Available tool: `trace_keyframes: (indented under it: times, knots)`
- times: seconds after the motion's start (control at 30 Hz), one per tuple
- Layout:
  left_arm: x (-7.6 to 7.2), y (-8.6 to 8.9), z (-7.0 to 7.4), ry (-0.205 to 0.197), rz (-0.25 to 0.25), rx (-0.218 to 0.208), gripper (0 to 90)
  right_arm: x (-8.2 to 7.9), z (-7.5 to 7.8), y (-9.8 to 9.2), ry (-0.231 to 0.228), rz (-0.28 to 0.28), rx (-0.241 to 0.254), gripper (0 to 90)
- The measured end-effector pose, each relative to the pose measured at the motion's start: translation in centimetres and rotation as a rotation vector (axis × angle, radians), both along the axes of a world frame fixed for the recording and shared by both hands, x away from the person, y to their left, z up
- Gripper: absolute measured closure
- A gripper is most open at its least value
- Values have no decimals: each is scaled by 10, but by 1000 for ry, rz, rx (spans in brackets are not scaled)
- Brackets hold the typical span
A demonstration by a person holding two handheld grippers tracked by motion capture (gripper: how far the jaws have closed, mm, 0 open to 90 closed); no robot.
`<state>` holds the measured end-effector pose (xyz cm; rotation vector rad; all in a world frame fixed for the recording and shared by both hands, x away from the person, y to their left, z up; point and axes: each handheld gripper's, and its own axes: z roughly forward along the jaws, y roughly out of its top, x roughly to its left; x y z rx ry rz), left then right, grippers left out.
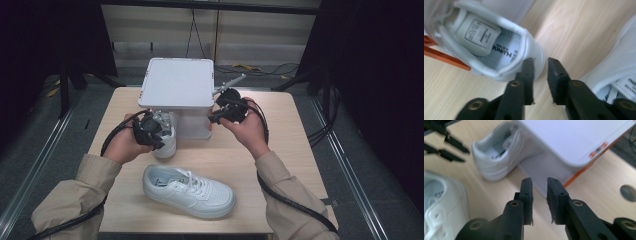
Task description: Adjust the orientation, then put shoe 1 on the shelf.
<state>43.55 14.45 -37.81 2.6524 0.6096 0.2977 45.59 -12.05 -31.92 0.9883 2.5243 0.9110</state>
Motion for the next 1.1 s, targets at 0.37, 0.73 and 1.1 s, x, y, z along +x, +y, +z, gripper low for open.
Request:
trace_keyframes:
  times: [0.37,0.73,1.1]
  knots:
    - [3,-6,-21,19,-7,-12,874,37,10,28,-50,-73,27,853]
    - [7,-12,-30,8,-15,0,900,53,-7,45,-44,-90,12,855]
    - [20,-21,-25,-82,36,18,900,55,-9,47,-54,-100,25,860]
